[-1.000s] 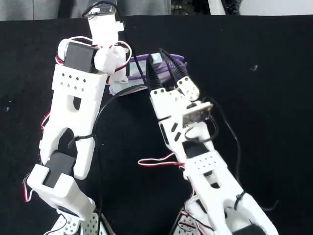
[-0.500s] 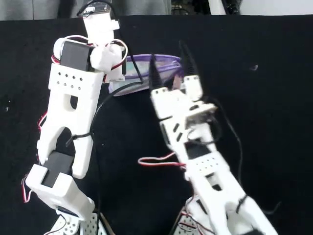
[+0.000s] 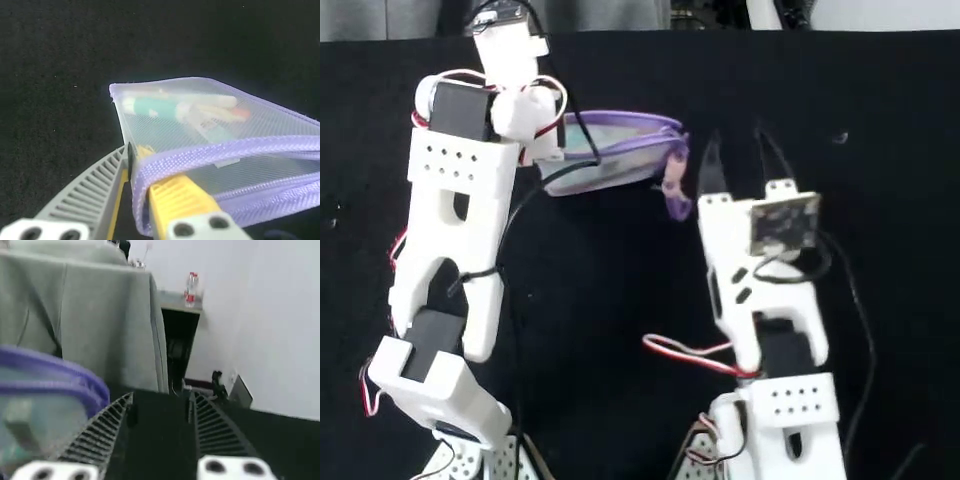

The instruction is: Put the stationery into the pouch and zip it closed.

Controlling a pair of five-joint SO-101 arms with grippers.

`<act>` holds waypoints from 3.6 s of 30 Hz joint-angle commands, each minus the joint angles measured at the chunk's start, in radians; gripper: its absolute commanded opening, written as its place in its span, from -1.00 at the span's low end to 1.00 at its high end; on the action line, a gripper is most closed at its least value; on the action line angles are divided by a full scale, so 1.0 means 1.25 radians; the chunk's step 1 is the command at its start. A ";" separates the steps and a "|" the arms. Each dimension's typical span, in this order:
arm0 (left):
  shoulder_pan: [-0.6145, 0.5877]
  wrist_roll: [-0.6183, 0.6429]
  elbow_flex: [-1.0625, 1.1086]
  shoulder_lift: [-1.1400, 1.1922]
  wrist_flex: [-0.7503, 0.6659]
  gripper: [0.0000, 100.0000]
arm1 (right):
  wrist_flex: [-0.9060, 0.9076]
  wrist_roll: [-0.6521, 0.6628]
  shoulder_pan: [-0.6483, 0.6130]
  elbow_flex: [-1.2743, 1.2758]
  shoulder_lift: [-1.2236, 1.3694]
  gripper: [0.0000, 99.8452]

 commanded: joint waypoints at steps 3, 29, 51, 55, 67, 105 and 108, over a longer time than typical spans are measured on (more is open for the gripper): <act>-0.010 -0.004 -0.006 -0.004 -0.014 -0.94 | -0.118 0.068 -0.068 0.133 0.006 -0.71; -0.009 -0.004 -0.004 -0.004 -0.009 -0.94 | -0.329 -0.023 -0.029 -0.024 0.441 -0.96; 0.012 -0.004 -0.174 -0.014 -0.014 -0.52 | 0.191 0.033 -0.110 -0.118 -0.056 -0.98; 0.009 -0.011 -0.303 -0.014 0.010 -0.51 | 0.193 0.033 -0.109 -0.168 -0.021 -0.98; -0.100 -0.005 -0.375 -0.012 0.011 -0.52 | 0.292 0.033 -0.106 -0.672 0.515 -0.98; 0.110 -0.140 0.195 -0.012 -0.128 -0.52 | 1.068 0.361 0.176 -1.485 1.030 -0.98; 0.136 -0.179 0.222 -0.012 -0.128 -0.52 | 1.129 0.361 0.145 -1.485 0.980 -0.98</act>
